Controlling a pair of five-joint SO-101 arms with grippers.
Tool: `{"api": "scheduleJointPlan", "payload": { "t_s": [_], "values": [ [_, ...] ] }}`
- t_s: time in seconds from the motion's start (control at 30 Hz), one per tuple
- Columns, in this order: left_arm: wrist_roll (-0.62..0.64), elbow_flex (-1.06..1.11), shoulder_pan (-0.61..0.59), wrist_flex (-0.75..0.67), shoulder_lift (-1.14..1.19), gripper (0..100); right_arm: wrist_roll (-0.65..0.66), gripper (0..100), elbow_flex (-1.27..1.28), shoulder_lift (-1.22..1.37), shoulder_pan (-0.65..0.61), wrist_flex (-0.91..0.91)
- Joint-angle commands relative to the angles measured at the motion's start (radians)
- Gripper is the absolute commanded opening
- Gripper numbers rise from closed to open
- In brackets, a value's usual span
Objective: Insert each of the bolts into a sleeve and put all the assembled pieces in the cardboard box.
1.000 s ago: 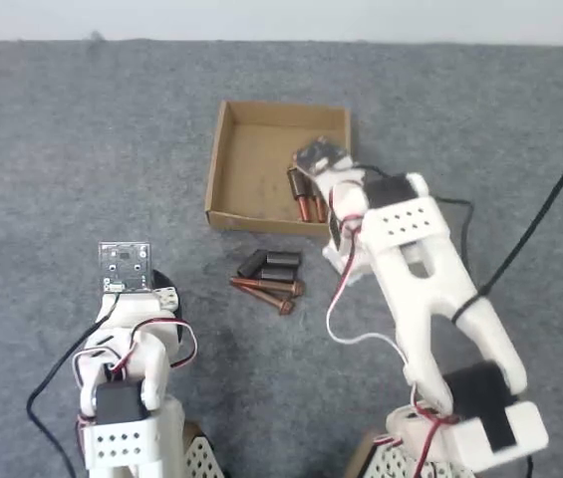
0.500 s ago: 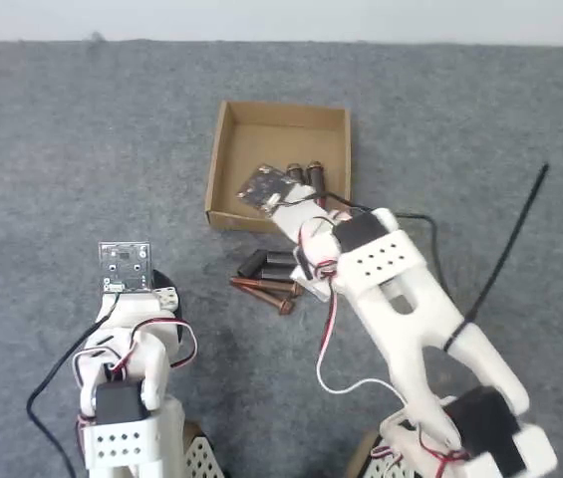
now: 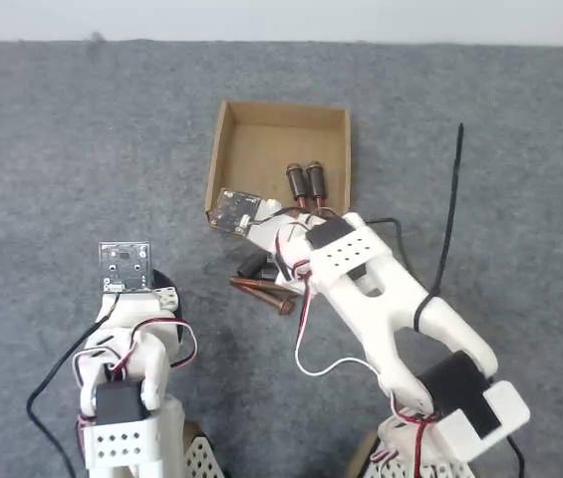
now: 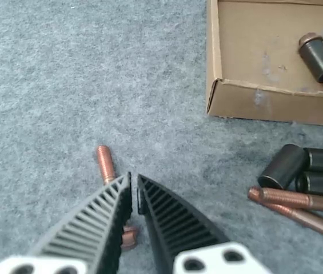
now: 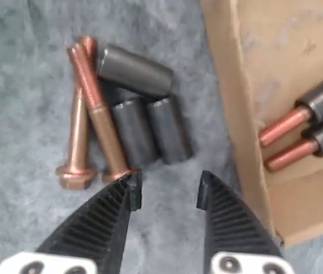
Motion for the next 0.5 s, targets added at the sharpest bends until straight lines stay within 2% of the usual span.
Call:
{"api": "scheduleJointPlan", "payload": {
  "t_s": [0.0,0.47],
  "values": [
    [-0.009,-0.008,-0.003,-0.02,-0.011,1,0.014,15.1,-0.02,0.002,-0.008,-0.054],
    [-0.009,-0.008,-0.003,-0.02,-0.011,1,0.061,15.1,-0.25,0.265,-0.008,-0.028]
  ]
}}
